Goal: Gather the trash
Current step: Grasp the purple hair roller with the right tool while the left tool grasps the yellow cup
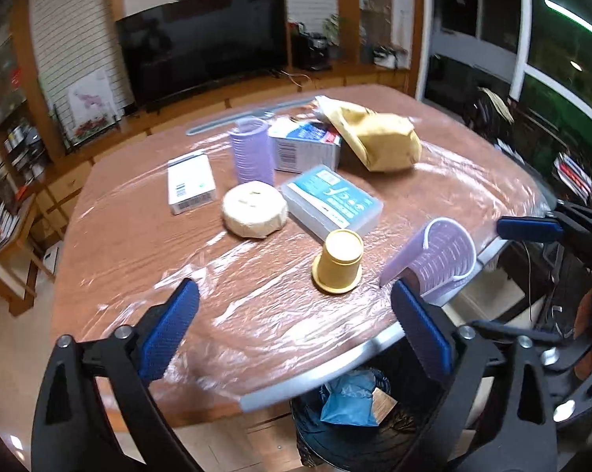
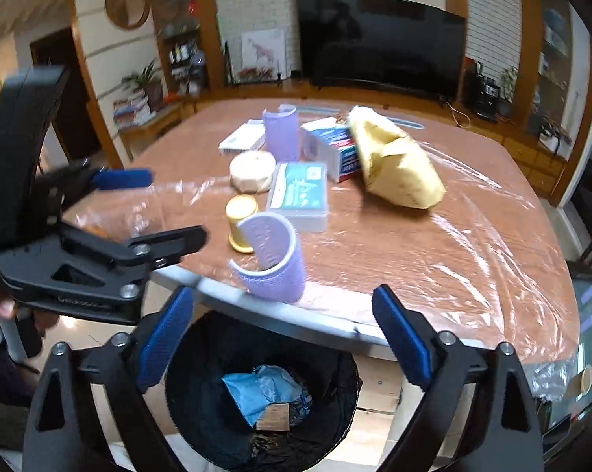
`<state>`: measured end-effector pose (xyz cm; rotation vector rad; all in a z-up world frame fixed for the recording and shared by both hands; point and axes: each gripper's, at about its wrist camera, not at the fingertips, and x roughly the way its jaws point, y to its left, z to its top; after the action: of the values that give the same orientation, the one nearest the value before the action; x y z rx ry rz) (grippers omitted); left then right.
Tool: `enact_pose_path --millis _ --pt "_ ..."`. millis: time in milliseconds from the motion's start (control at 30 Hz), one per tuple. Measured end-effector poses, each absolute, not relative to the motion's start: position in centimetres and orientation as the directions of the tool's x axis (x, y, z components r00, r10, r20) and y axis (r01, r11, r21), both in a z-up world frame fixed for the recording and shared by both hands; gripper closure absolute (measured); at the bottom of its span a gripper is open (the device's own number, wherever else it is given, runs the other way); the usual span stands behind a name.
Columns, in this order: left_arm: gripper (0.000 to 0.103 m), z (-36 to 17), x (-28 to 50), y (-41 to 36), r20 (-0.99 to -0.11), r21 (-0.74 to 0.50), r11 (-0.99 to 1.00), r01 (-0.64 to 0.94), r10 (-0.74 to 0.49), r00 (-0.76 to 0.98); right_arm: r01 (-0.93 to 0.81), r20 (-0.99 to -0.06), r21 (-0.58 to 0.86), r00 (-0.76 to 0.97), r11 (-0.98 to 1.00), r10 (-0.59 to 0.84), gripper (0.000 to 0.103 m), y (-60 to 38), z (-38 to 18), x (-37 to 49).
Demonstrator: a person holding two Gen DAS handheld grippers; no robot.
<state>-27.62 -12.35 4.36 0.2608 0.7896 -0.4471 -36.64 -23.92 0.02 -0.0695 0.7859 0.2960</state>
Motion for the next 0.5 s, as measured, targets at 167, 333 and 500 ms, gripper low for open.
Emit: enact_pose_path --millis 167,333,500 --pt "0.023 3.3 -26.2 -13.0 -0.761 0.027 0.851 0.525 -0.323 0.563 -0.291 -0.722 0.051 0.65 0.955 0.236 0.022 -23.2 -1.4 -35.3" --pt "0.035 2.4 -24.7 -13.7 -0.783 -0.01 0.827 0.562 -0.356 0.51 -0.296 -0.725 0.061 0.643 0.953 0.246 0.03 -23.2 -2.3 -34.0" --pt "0.039 1.9 -23.5 -13.5 -0.793 -0.081 0.814 0.575 -0.402 0.457 -0.305 -0.718 0.11 0.634 0.946 0.287 0.032 -23.4 -2.7 -32.8"
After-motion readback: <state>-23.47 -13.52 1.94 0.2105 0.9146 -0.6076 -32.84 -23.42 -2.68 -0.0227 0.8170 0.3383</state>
